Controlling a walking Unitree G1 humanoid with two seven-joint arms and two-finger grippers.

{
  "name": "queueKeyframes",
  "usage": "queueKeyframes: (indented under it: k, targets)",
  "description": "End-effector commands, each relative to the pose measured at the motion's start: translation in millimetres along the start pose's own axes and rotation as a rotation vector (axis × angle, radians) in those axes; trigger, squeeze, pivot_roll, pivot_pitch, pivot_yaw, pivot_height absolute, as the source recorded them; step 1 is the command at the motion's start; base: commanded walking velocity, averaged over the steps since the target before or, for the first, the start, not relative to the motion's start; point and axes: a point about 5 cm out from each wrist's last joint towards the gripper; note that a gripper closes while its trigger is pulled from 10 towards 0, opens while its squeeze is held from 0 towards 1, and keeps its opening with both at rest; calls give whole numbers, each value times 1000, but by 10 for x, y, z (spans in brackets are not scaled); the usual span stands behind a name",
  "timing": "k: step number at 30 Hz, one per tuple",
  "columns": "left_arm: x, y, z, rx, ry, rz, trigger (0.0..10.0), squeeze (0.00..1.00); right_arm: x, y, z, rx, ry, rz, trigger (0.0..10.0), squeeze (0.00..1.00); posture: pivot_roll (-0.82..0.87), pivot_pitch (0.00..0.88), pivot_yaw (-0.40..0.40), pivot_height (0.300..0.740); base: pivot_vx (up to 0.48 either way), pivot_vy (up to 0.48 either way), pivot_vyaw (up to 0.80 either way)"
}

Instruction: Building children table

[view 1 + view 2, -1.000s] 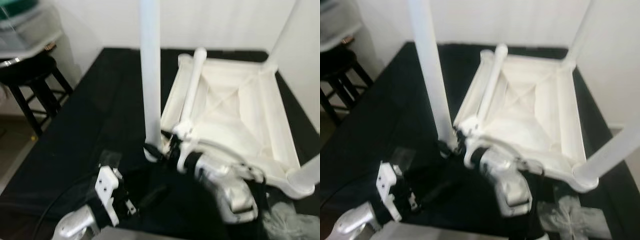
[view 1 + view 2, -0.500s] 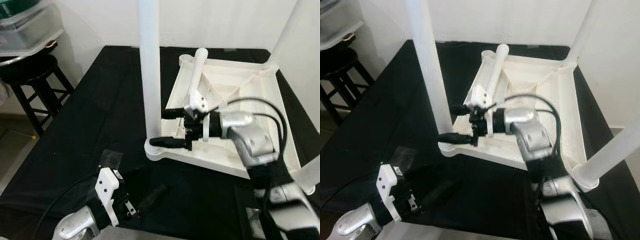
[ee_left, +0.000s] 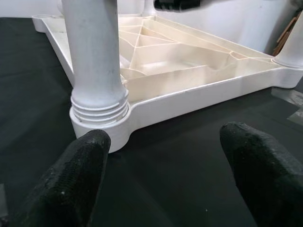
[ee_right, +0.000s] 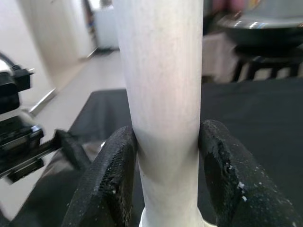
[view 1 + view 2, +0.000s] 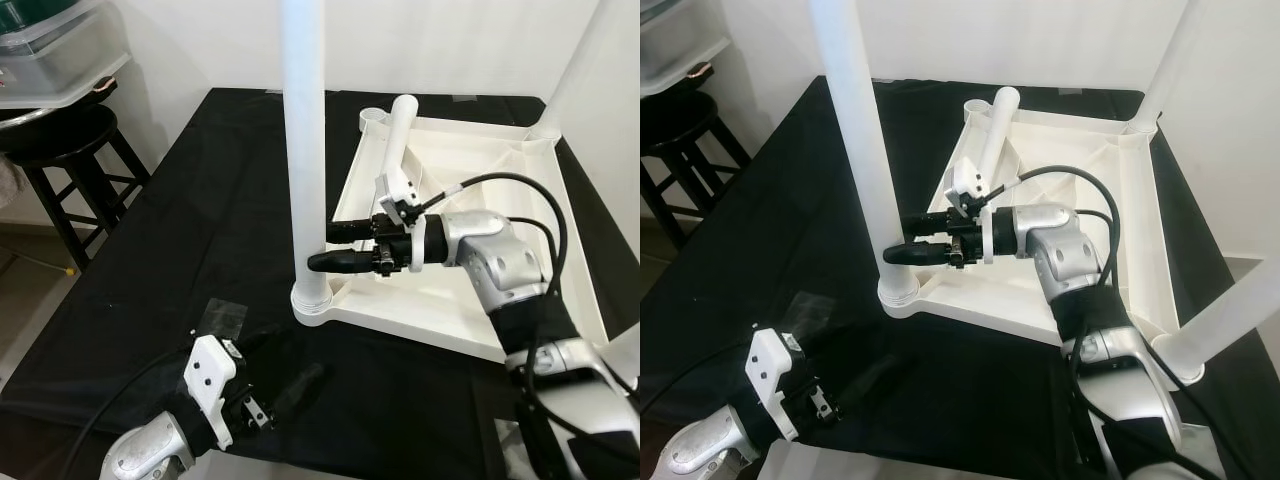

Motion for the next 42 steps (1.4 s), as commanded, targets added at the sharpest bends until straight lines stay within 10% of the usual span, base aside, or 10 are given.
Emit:
queueKeyframes:
  k: [1, 8, 20, 21, 27, 28, 29, 39, 42]
  targets:
    - [20, 48, -1, 11, -19, 11, 10000, 0, 0, -34, -211, 42, -58, -91, 0, 0, 9, 198, 31, 740, 0, 0, 0]
    - [72, 89, 7, 12, -20, 31, 10000, 0, 701, -227, -873, 45, -253, -773, 0, 0, -25, 219, 45, 740, 0, 0, 0]
    - [55, 61, -4, 7, -19, 46, 10000, 0, 604, -260, -796, 38, -204, -800, 0, 0, -11, 207, 21, 740, 0, 0, 0]
    - [52, 61, -6, 7, -18, 47, 10000, 0, 599, -271, -774, 40, -194, -794, 10000, 0, -10, 204, 23, 740, 0, 0, 0]
    - [31, 48, -21, 13, -14, 39, 10000, 0, 622, -263, -300, -147, -121, -607, 10000, 0, -9, 187, 17, 740, 0, 0, 0]
    - [30, 45, -25, 15, -13, 40, 10000, 0, 607, -236, -232, -164, -97, -570, 10000, 216, -9, 187, 17, 740, 0, 0, 0]
    - [32, 43, -30, 19, -10, 45, 10000, 0, 567, -158, -157, -182, -72, -528, 10000, 1000, -7, 181, 12, 740, 0, 0, 0]
    - [34, 30, -49, 27, -5, 45, 10000, 0, 479, 263, 25, -72, 77, -182, 10000, 1000, -1, 171, 17, 740, 0, 0, 0]
    - [35, 31, -52, 28, -9, 43, 10000, 0, 350, 331, -54, 136, 124, -94, 10000, 1000, 9, 167, 21, 740, 0, 0, 0]
Point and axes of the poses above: a point about 5 cm out from each wrist's last joint towards the gripper, its own y axis pointing back from the gripper into the wrist, its own z axis along the axis of the wrist's last joint, x = y × z, and after that the axes turned 13 degrees about -y, right-handed
